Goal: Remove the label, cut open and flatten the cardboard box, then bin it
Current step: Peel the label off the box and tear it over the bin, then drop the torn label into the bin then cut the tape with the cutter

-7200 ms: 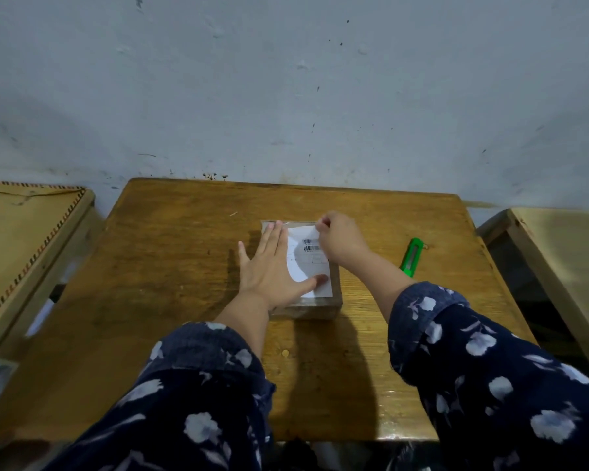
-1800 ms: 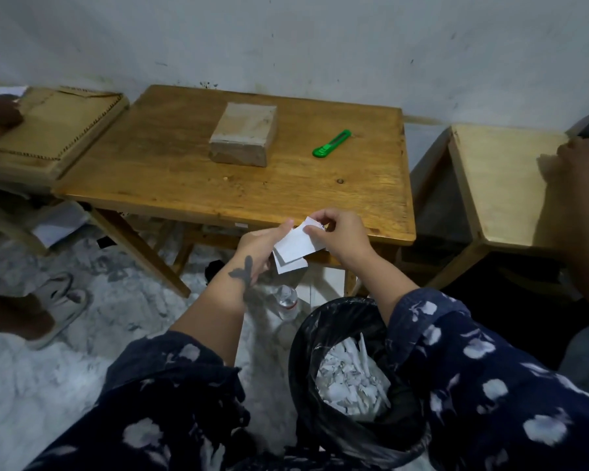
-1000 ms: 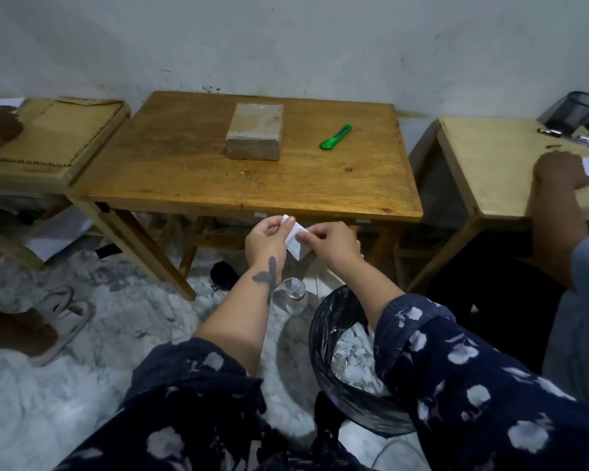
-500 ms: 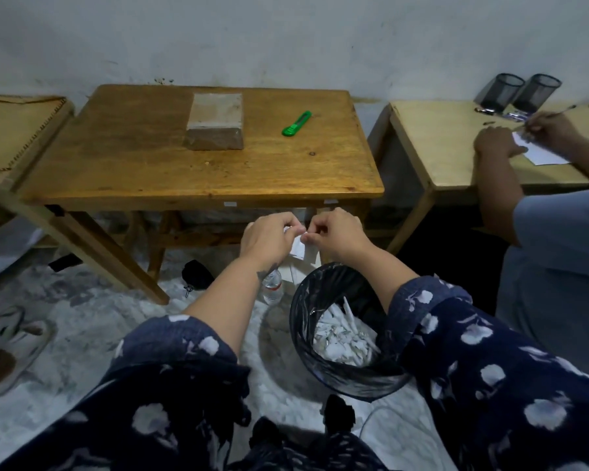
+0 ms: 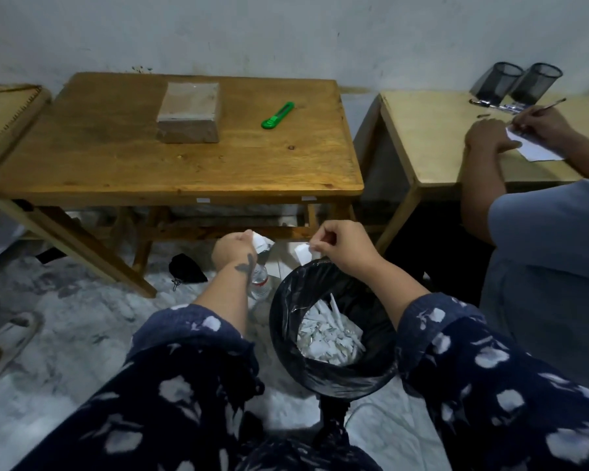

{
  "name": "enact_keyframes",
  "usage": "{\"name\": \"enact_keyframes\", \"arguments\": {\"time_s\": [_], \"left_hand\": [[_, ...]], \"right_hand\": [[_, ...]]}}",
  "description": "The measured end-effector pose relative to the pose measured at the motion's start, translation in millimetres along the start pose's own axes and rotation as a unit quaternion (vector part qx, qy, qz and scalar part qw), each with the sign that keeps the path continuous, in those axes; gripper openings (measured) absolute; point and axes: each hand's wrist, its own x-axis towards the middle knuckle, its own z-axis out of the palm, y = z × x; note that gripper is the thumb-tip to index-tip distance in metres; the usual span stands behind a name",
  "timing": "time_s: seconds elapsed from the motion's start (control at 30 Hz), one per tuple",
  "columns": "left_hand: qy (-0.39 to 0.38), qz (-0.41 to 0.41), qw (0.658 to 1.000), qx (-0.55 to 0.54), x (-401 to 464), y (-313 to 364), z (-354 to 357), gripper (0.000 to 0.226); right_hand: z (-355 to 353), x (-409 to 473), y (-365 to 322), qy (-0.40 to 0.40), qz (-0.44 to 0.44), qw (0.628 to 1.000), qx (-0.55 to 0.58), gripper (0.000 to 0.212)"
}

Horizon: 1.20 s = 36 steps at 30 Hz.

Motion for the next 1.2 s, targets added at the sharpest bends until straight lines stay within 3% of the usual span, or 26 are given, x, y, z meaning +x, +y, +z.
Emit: {"name": "enact_keyframes", "arguments": {"time_s": [0.2,0.4,0.53,0.67,0.8,0.93,1.2], "left_hand": [[-0.041,0.086,0.992,0.077,-23.1,-5.8,69.3,0.023],[-0.089,0.149,0.967,0.187,-40.3,-33.9,142.1,0.025],[-0.175,0.122,0.946,0.243,-26.6,-59.9,173.7,0.032],[-0.292,0.066,0.926,0.229,-16.6,-86.5,190.1,0.045],[-0.309,0.020,0.917,0.252,-16.2,-96.1,192.8,0.055],[-0.297,0.008,0.923,0.245,-7.2,-85.2,186.6,0.051],[-0.256,0.103,0.930,0.242,29.9,-18.9,127.4,0.033]], "right_hand": [[-25.1,12.6,58.3,-0.046,0.062,0.996,-0.035,0.008],[-18.4,20.7,119.9,-0.061,0.103,0.992,-0.023,0.030],[-10.4,30.2,161.1,-0.041,0.161,0.985,-0.036,0.016],[1.7,29.4,204.4,-0.084,0.225,0.969,-0.062,0.022],[12.0,24.3,232.5,-0.122,0.266,0.953,-0.072,0.023],[13.6,35.6,224.2,-0.134,0.268,0.953,-0.053,0.023],[1.7,94.3,128.5,-0.087,0.178,0.979,-0.054,0.023]]}}
